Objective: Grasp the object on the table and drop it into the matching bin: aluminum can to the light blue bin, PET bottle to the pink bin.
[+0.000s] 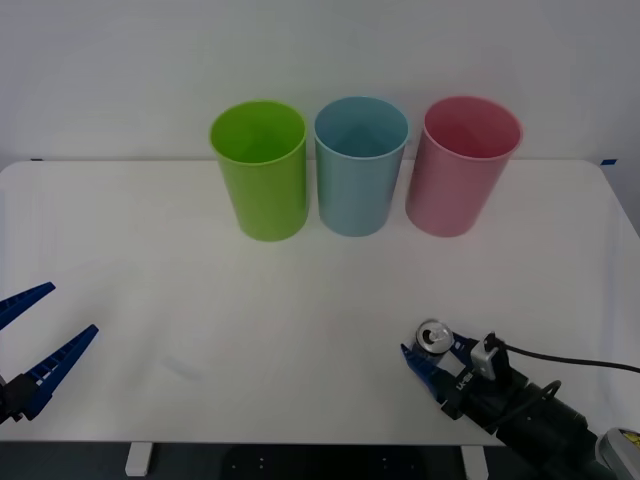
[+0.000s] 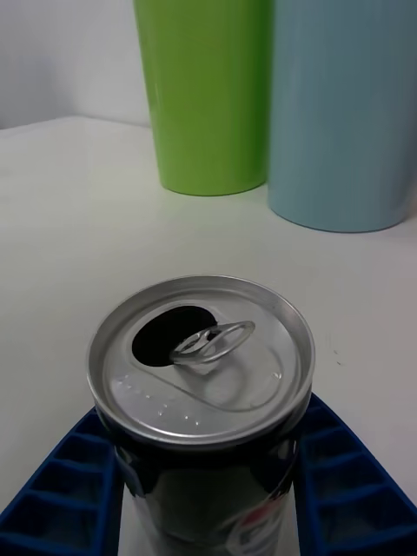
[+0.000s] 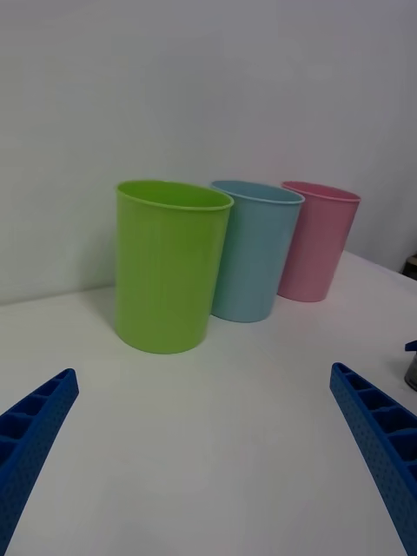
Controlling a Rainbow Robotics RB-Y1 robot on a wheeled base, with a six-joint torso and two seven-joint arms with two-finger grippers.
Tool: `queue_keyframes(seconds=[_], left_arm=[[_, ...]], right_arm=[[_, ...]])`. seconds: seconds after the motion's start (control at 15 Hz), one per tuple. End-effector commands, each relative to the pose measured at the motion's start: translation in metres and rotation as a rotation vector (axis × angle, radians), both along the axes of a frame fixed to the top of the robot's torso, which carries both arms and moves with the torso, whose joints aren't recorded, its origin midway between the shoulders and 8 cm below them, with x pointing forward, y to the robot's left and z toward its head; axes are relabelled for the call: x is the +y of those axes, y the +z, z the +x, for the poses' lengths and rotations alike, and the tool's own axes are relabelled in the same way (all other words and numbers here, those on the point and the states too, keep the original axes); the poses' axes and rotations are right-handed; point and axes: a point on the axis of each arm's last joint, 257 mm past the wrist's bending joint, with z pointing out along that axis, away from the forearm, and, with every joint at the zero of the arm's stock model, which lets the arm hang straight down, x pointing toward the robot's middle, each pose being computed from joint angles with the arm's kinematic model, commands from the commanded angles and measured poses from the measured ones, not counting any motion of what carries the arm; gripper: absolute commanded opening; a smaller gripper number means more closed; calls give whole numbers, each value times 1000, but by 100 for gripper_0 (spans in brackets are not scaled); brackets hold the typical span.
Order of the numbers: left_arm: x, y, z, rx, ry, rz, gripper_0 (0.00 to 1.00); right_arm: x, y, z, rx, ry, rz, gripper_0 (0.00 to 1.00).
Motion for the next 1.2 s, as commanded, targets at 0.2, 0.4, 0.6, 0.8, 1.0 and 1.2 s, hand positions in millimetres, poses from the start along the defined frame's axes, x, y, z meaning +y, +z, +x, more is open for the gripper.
queue_keyframes(seconds=[0.2, 0.4, 0.6, 0.8, 1.0, 1.2], left_arm=[[0, 0, 0, 0, 0, 0, 100], [0, 0, 0, 0, 0, 0, 100], [0, 0, 0, 0, 0, 0, 100], [0, 0, 0, 0, 0, 0, 100], [0, 0, 0, 0, 0, 0, 100], [0, 0, 0, 0, 0, 0, 100]], right_arm=[[1, 5, 1, -4, -1, 24, 0], [2, 12, 5, -15, -3, 42, 0], [-1, 24, 6, -31, 3, 81, 0], [-4, 48, 5, -76, 37, 102, 0], [-7, 79, -1, -102, 94, 138, 0], [-14, 113, -5, -124, 135, 174, 0]])
